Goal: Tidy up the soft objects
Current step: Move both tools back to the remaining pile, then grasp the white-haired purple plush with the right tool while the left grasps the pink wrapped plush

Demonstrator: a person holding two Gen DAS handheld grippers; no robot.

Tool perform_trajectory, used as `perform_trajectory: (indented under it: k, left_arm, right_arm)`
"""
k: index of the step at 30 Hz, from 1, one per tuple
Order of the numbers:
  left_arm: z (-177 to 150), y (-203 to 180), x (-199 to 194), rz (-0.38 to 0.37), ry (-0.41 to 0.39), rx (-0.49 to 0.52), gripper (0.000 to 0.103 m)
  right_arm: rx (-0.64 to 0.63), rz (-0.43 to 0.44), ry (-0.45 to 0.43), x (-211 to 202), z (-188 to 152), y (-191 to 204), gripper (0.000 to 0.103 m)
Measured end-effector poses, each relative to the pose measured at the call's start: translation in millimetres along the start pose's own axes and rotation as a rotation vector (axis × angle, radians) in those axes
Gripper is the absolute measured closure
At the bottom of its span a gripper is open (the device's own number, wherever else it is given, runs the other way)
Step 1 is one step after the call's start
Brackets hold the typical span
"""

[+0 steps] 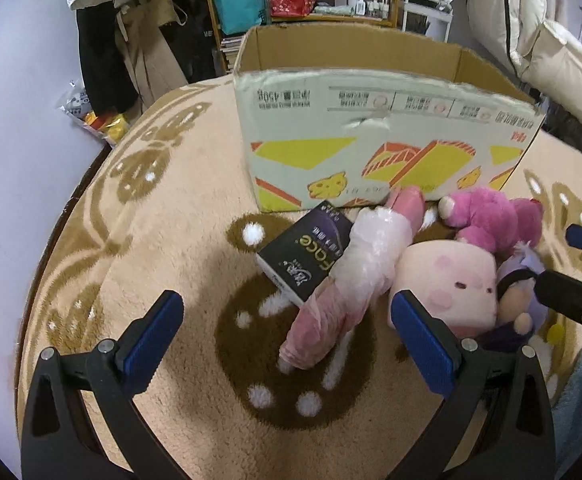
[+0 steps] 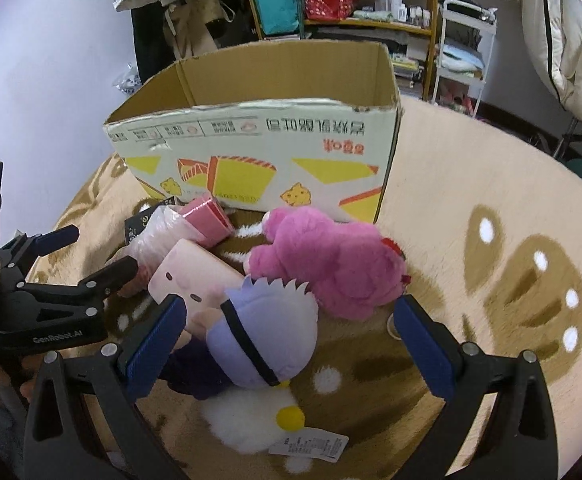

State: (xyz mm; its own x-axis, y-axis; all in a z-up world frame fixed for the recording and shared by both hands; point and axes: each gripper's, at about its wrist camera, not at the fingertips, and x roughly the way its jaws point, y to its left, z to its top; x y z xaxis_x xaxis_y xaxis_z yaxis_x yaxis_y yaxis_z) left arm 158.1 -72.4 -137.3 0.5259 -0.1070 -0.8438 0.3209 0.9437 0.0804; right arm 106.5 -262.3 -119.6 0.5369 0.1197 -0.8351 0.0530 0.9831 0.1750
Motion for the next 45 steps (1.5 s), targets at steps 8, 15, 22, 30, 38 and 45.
perform_trajectory:
  k: [8, 15, 22, 30, 38, 45]
  left_arm:
    - [-3, -4, 9, 0.01, 0.023, 0.014, 0.001]
    - [-6, -8, 15, 0.015, 0.041, 0.028, 0.001]
    - [-6, -9, 18, -0.021, 0.048, 0.016, 0.002]
    - [-7, -9, 24, -0.047, 0.064, 0.019, 0.023]
    - [-11, -19, 21, -0.072, 0.045, 0.073, 0.064]
    - [-15, -27, 14, -0.098, 0.046, 0.1, 0.078]
  right_arm:
    - [0.016, -0.009, 0.033, 10, -3, -4, 0.0]
    - [0.011, -0.005, 0.058, 17, -3, -3, 0.0]
    - [0.02, -0.007, 0.07, 21, -5, -4, 0.0]
    - [0.013, 0.025, 0.089, 26, -5, -2, 0.005]
    - [0.009, 0.049, 0.098, 27, -4, 1, 0.018]
    - [0.008, 0.096, 0.108, 29, -6, 7, 0.036]
